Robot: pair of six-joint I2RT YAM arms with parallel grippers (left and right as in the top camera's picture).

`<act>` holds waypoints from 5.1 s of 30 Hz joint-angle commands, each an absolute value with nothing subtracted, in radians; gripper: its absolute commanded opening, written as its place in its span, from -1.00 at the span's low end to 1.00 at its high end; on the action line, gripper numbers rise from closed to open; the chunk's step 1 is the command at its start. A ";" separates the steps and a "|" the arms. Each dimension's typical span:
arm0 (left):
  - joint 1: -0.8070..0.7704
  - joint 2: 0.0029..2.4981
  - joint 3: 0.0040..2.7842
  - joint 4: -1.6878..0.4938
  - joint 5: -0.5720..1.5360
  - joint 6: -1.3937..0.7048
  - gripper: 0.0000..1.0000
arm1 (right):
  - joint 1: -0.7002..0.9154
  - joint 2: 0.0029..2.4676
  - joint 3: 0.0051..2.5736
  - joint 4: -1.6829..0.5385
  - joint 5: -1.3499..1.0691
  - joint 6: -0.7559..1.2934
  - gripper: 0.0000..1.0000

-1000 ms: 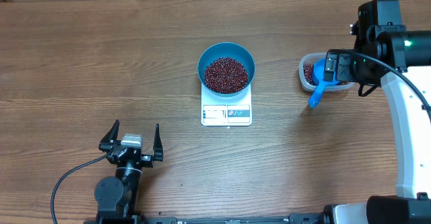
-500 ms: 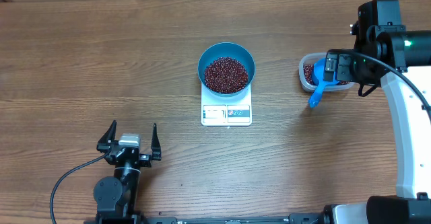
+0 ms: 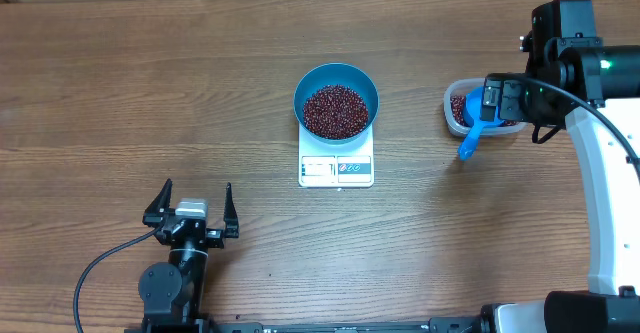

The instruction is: Scoop item into bowl and weigh 150g on scale

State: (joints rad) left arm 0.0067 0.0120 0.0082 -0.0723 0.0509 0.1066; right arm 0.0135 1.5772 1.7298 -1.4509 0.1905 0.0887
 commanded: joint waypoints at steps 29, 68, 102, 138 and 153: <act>0.021 0.004 0.005 -0.075 0.041 0.109 0.99 | 0.011 1.560 1.755 -1.446 0.197 0.077 1.00; 0.021 0.004 0.005 -0.075 0.041 0.109 0.99 | 0.012 1.512 1.753 -1.361 0.147 0.077 1.00; 0.021 0.004 0.005 -0.075 0.041 0.109 0.99 | 0.012 0.755 0.469 0.087 -0.114 0.372 1.00; 0.021 0.004 0.005 -0.075 0.041 0.109 0.99 | 0.102 0.093 0.008 0.060 0.077 0.385 1.00; 0.021 0.004 0.005 -0.075 0.041 0.109 0.99 | 0.104 0.002 0.008 -0.085 -0.007 0.274 1.00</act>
State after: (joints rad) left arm 0.0143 0.0120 0.0082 -0.0742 0.0475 0.1066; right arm 0.0944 0.0147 0.0185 -0.0845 0.0109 0.3164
